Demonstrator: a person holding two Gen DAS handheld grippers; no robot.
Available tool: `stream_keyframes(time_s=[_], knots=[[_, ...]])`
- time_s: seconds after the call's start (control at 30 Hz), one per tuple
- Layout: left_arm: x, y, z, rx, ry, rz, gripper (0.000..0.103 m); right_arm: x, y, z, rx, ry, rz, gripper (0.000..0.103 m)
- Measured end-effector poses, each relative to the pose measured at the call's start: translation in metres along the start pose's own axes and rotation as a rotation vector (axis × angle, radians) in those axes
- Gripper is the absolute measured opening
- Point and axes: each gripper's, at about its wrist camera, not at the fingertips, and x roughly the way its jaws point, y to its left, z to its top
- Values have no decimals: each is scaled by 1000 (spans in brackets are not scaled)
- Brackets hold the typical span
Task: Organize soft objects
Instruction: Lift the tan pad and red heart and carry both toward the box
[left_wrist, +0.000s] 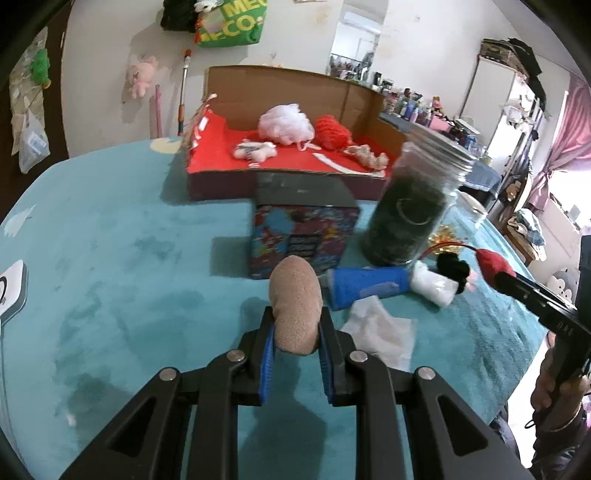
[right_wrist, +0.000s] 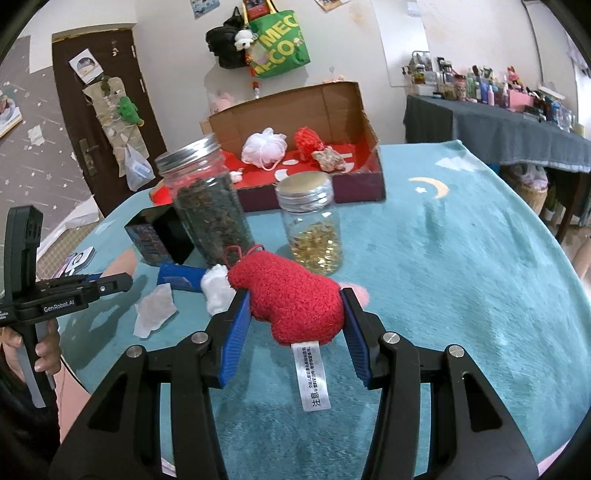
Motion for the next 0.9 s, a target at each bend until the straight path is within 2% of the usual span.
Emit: stream_keyframes(time_s=[0.23,0.43,0.7,0.9], knots=[[2,25,8,-32,18,23,22,3,-24,7,58,30,-19,47],[14,44,20,-28,62,42,22,14,-49,19,113,93,-32,47],[35,60,40,19,117,6,22,29,-77,40,144,169,-52,47],[46,66,55,46,143,-5,22,43,-90,53,171,228,-22,47]])
